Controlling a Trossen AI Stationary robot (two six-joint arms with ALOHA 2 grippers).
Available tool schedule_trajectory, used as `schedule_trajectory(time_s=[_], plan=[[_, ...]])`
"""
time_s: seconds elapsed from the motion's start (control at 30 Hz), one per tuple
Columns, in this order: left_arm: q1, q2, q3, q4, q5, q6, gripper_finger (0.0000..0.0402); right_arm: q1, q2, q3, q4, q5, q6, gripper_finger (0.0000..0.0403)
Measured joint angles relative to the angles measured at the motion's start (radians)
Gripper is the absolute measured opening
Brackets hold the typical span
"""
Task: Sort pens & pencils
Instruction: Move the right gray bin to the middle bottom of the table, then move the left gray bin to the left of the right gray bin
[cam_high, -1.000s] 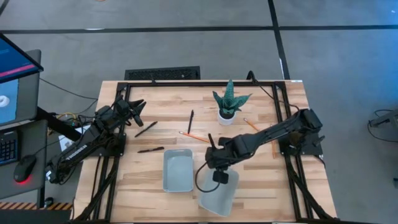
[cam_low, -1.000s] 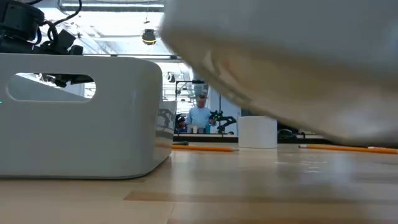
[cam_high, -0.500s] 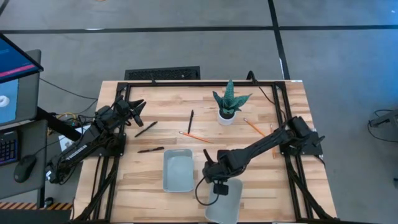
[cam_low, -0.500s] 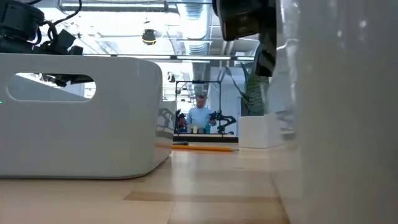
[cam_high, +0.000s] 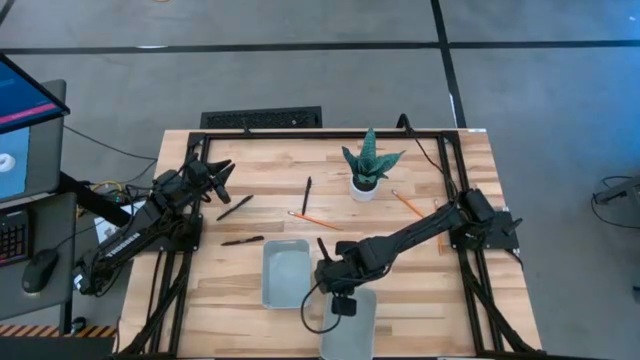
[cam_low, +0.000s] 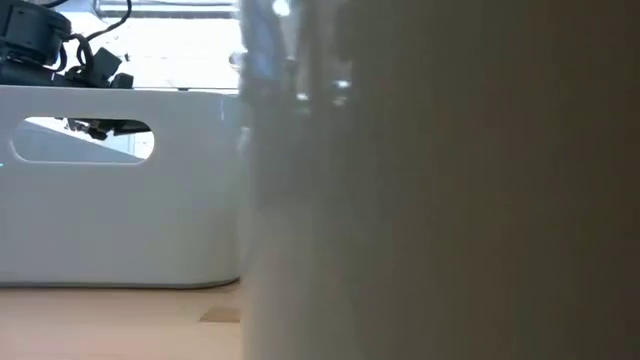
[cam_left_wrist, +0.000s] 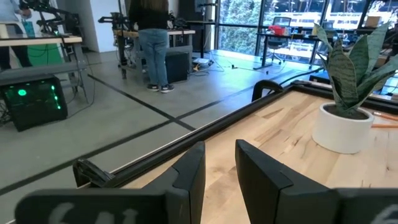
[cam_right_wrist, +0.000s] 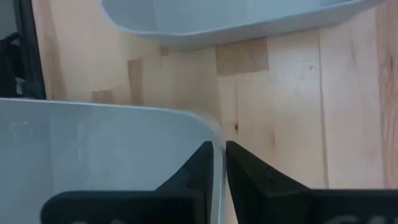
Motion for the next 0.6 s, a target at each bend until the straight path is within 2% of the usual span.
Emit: schedule_trajectory(time_s=[0.37, 0.6], plan=[[0.0, 0.0, 0.0, 0.0, 0.0, -0.002, 0.0079, -0.008, 0.0, 0.0, 0.072, -0.002, -0.001, 0.0075], [0.0, 0.0, 0.0, 0.0, 0.001, -0.002, 0.0079, -0.034, -0.015, 0.0, 0.059, -0.002, 0.012, 0.0128]])
